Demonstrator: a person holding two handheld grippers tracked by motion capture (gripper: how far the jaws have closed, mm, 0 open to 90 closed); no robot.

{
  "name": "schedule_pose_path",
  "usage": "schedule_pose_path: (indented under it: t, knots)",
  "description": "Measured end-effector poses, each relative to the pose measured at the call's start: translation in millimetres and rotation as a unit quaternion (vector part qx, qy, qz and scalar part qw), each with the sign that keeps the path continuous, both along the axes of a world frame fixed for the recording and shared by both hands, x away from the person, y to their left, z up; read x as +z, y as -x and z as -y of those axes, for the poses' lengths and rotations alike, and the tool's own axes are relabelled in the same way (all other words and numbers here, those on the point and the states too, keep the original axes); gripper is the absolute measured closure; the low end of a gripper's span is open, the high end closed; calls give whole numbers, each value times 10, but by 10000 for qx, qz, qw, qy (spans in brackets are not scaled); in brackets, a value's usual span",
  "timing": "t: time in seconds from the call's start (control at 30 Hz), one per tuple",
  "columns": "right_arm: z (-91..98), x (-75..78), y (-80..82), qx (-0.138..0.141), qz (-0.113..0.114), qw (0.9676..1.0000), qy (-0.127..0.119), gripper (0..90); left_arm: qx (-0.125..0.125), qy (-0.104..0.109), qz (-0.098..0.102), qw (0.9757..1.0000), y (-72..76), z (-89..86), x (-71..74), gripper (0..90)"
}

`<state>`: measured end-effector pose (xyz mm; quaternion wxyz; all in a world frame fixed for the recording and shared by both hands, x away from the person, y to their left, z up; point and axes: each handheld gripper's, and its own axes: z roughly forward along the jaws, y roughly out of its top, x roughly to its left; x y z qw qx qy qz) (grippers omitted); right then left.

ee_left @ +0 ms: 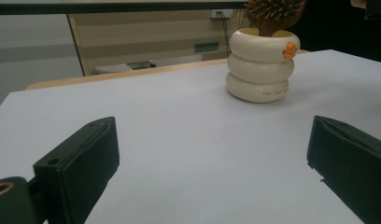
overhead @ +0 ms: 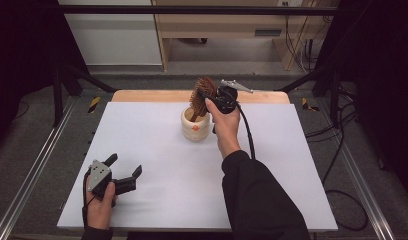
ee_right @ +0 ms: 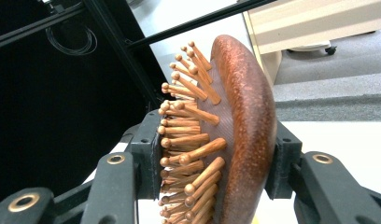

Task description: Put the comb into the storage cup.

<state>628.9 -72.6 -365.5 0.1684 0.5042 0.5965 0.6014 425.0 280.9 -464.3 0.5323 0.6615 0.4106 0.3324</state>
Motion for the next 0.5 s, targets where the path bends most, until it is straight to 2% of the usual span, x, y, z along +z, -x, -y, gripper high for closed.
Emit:
schedule_pose_path:
  t: [0.5]
  knots:
    - [6, -20, -3, 34, -31, 10000, -31, 499, -7, -11, -11, 10000, -3, 1, -2, 24]
